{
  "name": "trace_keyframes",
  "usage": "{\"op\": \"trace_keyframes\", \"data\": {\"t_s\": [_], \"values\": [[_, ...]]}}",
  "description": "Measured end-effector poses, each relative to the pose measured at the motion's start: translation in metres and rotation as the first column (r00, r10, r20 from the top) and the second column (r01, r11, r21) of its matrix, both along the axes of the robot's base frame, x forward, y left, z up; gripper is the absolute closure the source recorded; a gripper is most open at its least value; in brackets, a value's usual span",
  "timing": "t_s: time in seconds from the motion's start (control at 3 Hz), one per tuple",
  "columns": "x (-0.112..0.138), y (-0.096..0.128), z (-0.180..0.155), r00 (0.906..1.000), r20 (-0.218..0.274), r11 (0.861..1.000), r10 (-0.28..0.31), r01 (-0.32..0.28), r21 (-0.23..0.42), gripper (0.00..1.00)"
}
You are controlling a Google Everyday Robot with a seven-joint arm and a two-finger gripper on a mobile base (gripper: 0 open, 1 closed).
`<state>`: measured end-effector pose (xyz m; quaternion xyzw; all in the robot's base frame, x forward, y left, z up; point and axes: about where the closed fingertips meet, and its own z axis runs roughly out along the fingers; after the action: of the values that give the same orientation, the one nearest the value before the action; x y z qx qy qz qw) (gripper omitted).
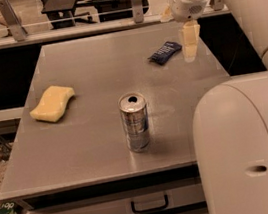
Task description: Move rxbar blueberry near redbull can
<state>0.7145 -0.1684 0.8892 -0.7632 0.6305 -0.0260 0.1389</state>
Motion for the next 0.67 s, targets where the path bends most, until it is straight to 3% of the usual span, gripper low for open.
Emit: {"op": "trace_keyframes", "data": {"t_s": [0.33, 0.67], "values": [[0.014, 0.006, -0.015, 0.9986, -0.008, 0.996, 0.052, -0.052, -0.071, 0.0], [0.026, 0.01, -0.031, 0.993, -0.028, 0.982, 0.115, -0.118, -0.146, 0.0]]}}
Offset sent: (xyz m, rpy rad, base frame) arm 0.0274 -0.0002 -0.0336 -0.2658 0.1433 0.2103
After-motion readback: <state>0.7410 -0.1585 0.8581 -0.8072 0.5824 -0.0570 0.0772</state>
